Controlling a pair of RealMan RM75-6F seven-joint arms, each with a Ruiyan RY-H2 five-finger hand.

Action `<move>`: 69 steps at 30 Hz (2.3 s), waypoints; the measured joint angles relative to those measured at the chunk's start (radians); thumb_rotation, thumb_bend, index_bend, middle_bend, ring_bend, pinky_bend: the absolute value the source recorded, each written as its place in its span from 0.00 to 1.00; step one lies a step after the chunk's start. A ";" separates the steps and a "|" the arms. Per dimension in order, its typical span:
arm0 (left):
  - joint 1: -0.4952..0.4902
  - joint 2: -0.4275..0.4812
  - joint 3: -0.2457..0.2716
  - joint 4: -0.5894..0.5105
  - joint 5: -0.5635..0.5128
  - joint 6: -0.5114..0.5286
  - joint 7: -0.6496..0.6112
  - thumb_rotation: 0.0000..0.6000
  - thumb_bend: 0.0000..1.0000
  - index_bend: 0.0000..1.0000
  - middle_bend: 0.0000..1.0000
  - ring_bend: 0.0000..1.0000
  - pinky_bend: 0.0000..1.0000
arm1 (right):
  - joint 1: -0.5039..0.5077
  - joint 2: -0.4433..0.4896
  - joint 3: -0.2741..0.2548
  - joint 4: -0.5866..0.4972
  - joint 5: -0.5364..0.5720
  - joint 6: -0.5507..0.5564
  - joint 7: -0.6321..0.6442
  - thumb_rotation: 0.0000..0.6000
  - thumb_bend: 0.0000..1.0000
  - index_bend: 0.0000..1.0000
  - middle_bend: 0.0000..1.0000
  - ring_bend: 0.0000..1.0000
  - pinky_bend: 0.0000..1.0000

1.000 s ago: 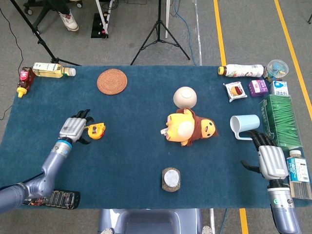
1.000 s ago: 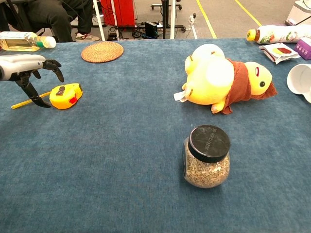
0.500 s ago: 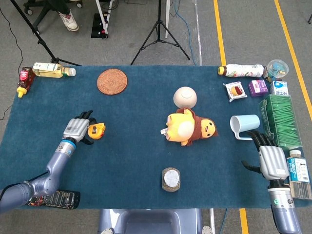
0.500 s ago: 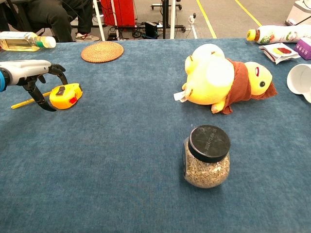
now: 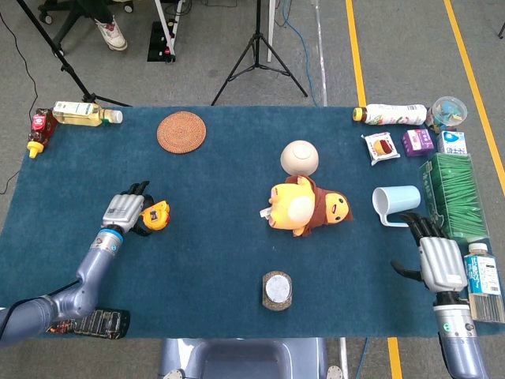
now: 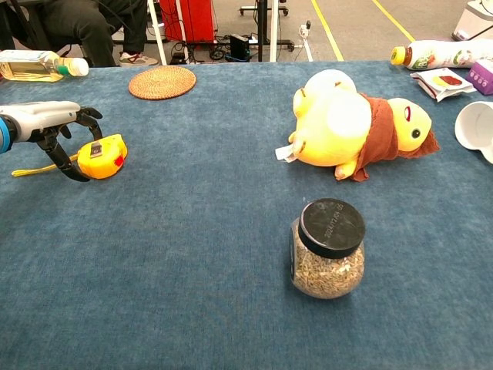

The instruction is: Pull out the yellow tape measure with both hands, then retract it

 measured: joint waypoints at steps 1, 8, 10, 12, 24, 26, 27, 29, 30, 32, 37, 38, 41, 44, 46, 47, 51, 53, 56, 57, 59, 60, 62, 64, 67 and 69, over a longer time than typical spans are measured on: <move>0.000 -0.002 0.000 0.003 0.000 0.000 -0.001 1.00 0.12 0.34 0.03 0.00 0.19 | -0.001 0.000 0.000 0.000 0.000 0.000 0.000 1.00 0.20 0.17 0.17 0.18 0.21; -0.004 -0.014 -0.004 0.018 0.004 0.003 -0.013 1.00 0.12 0.34 0.03 0.00 0.19 | -0.002 0.004 0.000 -0.003 0.001 0.002 -0.001 1.00 0.20 0.17 0.17 0.18 0.22; -0.005 -0.014 -0.003 0.014 0.006 0.003 -0.013 1.00 0.12 0.34 0.03 0.00 0.20 | -0.002 0.004 -0.001 -0.004 0.001 0.001 -0.002 1.00 0.20 0.17 0.17 0.18 0.22; -0.004 -0.013 -0.001 0.008 0.006 0.001 -0.014 1.00 0.12 0.34 0.03 0.00 0.20 | -0.002 0.004 -0.001 -0.004 0.002 0.000 -0.002 1.00 0.20 0.17 0.17 0.18 0.22; 0.001 0.014 0.005 -0.047 -0.022 -0.001 -0.017 1.00 0.12 0.34 0.03 0.00 0.20 | 0.005 0.004 -0.003 -0.006 0.003 -0.012 -0.006 1.00 0.20 0.17 0.17 0.18 0.22; -0.004 0.012 0.001 -0.043 -0.023 -0.008 -0.023 1.00 0.12 0.34 0.03 0.00 0.20 | 0.006 0.003 -0.003 -0.007 0.004 -0.015 -0.009 1.00 0.20 0.17 0.17 0.18 0.22; -0.006 0.010 -0.002 -0.041 -0.022 -0.012 -0.027 1.00 0.12 0.34 0.03 0.00 0.20 | 0.007 0.003 -0.003 -0.008 0.004 -0.015 -0.009 1.00 0.20 0.17 0.17 0.18 0.22; -0.013 0.006 -0.007 -0.035 -0.020 -0.023 -0.036 1.00 0.12 0.34 0.03 0.00 0.20 | 0.007 0.003 -0.003 -0.009 0.004 -0.015 -0.011 1.00 0.20 0.17 0.17 0.18 0.22; -0.017 0.004 -0.008 -0.032 -0.018 -0.027 -0.039 1.00 0.12 0.34 0.03 0.00 0.21 | 0.006 0.003 -0.004 -0.009 0.005 -0.015 -0.012 1.00 0.20 0.17 0.17 0.18 0.22; -0.023 -0.003 -0.009 -0.024 -0.011 -0.030 -0.040 1.00 0.13 0.34 0.03 0.00 0.21 | 0.005 0.003 -0.004 -0.011 0.006 -0.013 -0.014 1.00 0.20 0.17 0.17 0.18 0.22; -0.028 -0.016 -0.011 -0.012 -0.002 -0.020 -0.043 1.00 0.18 0.44 0.03 0.00 0.22 | 0.003 0.006 -0.006 -0.013 0.008 -0.012 -0.015 1.00 0.20 0.17 0.17 0.18 0.22; -0.028 -0.018 -0.012 -0.010 0.000 -0.015 -0.044 1.00 0.18 0.45 0.03 0.00 0.23 | 0.003 0.006 -0.006 -0.014 0.008 -0.012 -0.015 1.00 0.20 0.17 0.17 0.18 0.22; -0.027 -0.023 -0.013 -0.006 0.012 -0.001 -0.049 1.00 0.19 0.48 0.03 0.00 0.23 | 0.003 0.006 -0.006 -0.015 0.008 -0.013 -0.014 1.00 0.20 0.17 0.17 0.18 0.22; -0.024 -0.017 -0.012 -0.012 0.024 0.005 -0.053 1.00 0.20 0.49 0.04 0.00 0.23 | 0.003 0.007 -0.007 -0.016 0.007 -0.013 -0.014 1.00 0.20 0.17 0.17 0.18 0.22; -0.021 -0.008 -0.010 -0.020 0.030 0.010 -0.054 1.00 0.21 0.49 0.05 0.00 0.23 | 0.002 0.008 -0.007 -0.017 0.006 -0.012 -0.014 1.00 0.20 0.17 0.17 0.18 0.22; -0.019 -0.001 -0.009 -0.028 0.034 0.013 -0.054 1.00 0.21 0.49 0.05 0.00 0.23 | 0.002 0.009 -0.007 -0.018 0.005 -0.011 -0.014 1.00 0.20 0.17 0.17 0.18 0.22; -0.008 0.039 -0.001 -0.062 0.037 0.022 -0.050 1.00 0.22 0.49 0.05 0.00 0.23 | 0.000 0.010 -0.008 -0.018 0.003 -0.008 -0.011 1.00 0.20 0.17 0.17 0.18 0.22; 0.001 0.071 0.004 -0.089 0.034 0.029 -0.046 1.00 0.22 0.49 0.05 0.00 0.23 | -0.001 0.011 -0.009 -0.018 0.000 -0.007 -0.010 1.00 0.20 0.17 0.17 0.18 0.22; 0.014 0.124 0.014 -0.131 0.026 0.040 -0.034 1.00 0.22 0.49 0.05 0.00 0.23 | -0.001 0.013 -0.009 -0.017 -0.001 -0.008 -0.006 1.00 0.20 0.17 0.17 0.18 0.22; 0.017 0.143 0.019 -0.144 0.022 0.040 -0.028 1.00 0.22 0.49 0.05 0.00 0.23 | 0.000 0.013 -0.009 -0.017 -0.001 -0.008 -0.005 1.00 0.20 0.17 0.17 0.18 0.22; 0.023 0.187 0.031 -0.178 0.010 0.041 -0.009 1.00 0.22 0.49 0.05 0.00 0.23 | 0.000 0.013 -0.008 -0.016 -0.002 -0.009 -0.002 1.00 0.20 0.17 0.17 0.18 0.22; 0.025 0.207 0.036 -0.194 0.005 0.043 0.001 1.00 0.22 0.49 0.05 0.00 0.23 | 0.001 0.014 -0.008 -0.015 -0.003 -0.010 -0.001 1.00 0.20 0.17 0.17 0.18 0.22; 0.028 0.245 0.051 -0.222 -0.008 0.051 0.034 1.00 0.22 0.49 0.05 0.00 0.23 | 0.002 0.014 -0.008 -0.014 -0.004 -0.012 0.002 1.00 0.20 0.17 0.17 0.18 0.22; 0.028 0.264 0.064 -0.240 -0.020 0.061 0.072 1.00 0.23 0.49 0.05 0.00 0.23 | 0.004 0.014 -0.007 -0.013 -0.006 -0.014 0.004 1.00 0.20 0.17 0.17 0.18 0.22; 0.022 0.288 0.088 -0.266 -0.040 0.079 0.147 1.00 0.23 0.49 0.05 0.00 0.23 | 0.005 0.013 -0.007 -0.010 -0.009 -0.015 0.009 1.00 0.20 0.17 0.17 0.18 0.22; 0.013 0.297 0.105 -0.281 -0.055 0.096 0.209 1.00 0.24 0.49 0.05 0.00 0.23 | 0.005 0.012 -0.008 -0.008 -0.009 -0.015 0.013 1.00 0.20 0.17 0.17 0.18 0.22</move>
